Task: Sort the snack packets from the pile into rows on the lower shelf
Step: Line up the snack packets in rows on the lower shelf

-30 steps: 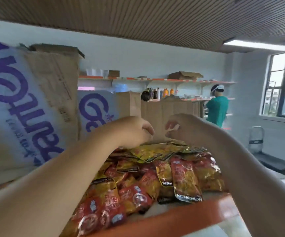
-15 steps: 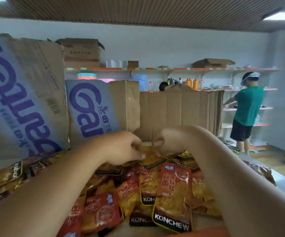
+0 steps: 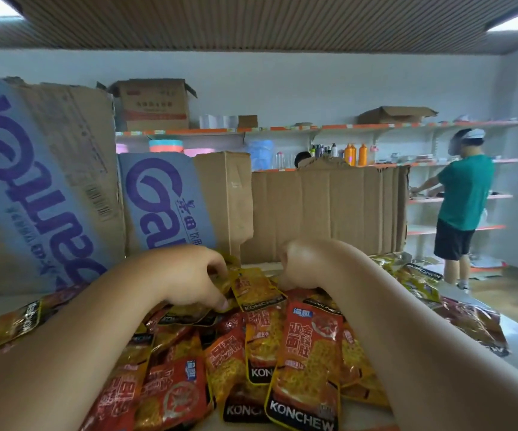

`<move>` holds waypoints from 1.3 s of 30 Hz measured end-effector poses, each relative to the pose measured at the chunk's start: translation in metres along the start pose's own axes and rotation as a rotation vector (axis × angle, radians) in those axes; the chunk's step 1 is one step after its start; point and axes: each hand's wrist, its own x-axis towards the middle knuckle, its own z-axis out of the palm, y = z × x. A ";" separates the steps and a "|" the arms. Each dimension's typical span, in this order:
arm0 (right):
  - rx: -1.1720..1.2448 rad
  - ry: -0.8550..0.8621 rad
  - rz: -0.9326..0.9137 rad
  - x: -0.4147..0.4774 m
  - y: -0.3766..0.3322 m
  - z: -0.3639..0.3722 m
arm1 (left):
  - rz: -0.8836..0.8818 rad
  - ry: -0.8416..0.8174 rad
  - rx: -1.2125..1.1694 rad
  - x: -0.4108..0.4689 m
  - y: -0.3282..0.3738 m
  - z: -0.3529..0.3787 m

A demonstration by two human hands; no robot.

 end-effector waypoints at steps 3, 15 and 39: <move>0.025 0.000 0.021 -0.003 -0.001 -0.001 | -0.028 0.025 -0.001 0.000 0.000 -0.002; 0.497 0.617 -0.162 -0.017 0.012 -0.012 | 0.073 0.484 -0.254 -0.014 -0.005 -0.012; 0.797 1.199 -0.554 -0.108 -0.059 -0.029 | 0.319 1.301 -0.129 -0.153 -0.015 -0.052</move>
